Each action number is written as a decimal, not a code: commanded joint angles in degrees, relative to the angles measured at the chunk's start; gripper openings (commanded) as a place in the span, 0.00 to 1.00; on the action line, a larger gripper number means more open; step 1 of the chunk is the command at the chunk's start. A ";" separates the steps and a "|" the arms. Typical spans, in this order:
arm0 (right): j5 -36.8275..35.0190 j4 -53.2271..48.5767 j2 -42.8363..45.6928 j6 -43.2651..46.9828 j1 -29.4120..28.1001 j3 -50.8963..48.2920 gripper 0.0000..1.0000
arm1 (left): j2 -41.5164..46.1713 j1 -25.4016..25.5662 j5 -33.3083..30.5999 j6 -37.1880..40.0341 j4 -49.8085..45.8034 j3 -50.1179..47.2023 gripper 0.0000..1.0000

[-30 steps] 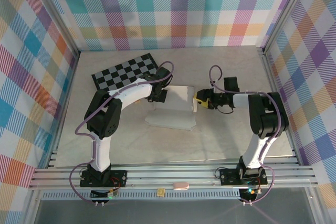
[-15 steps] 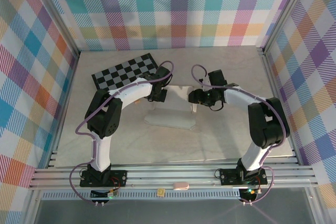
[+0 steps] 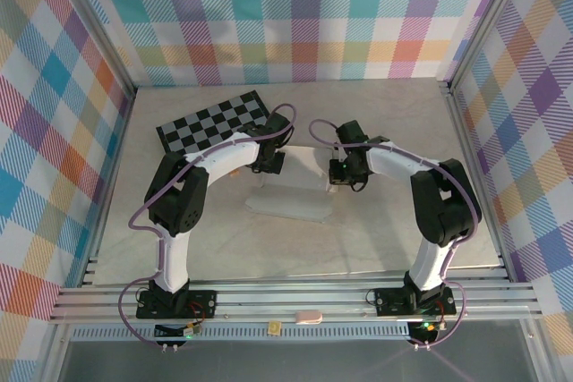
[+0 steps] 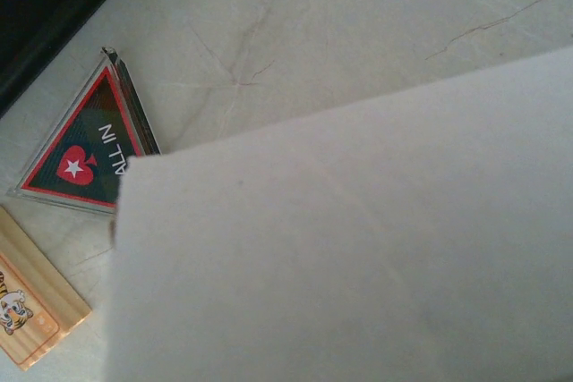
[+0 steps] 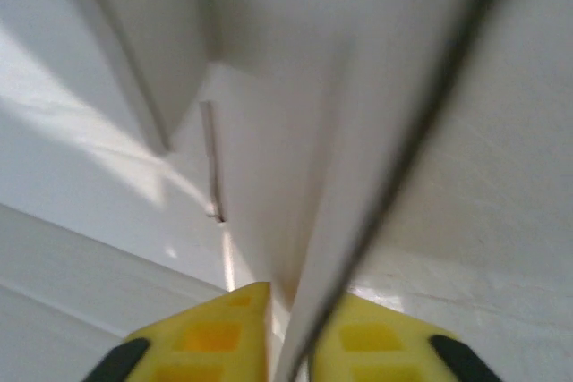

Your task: Fold the paper box

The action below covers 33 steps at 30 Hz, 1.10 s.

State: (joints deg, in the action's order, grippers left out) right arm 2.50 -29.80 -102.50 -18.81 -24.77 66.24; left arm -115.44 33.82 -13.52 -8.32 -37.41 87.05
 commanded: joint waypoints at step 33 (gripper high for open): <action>-8.08 -27.12 -12.02 -11.97 -11.73 29.98 0.12 | -1.19 0.89 -1.01 -0.78 -1.88 0.86 0.00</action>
State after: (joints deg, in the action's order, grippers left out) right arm -7.75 -57.19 -114.89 -29.19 -34.96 92.90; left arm -115.85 33.65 -14.55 -9.61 -38.81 87.81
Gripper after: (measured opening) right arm 0.105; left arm 0.072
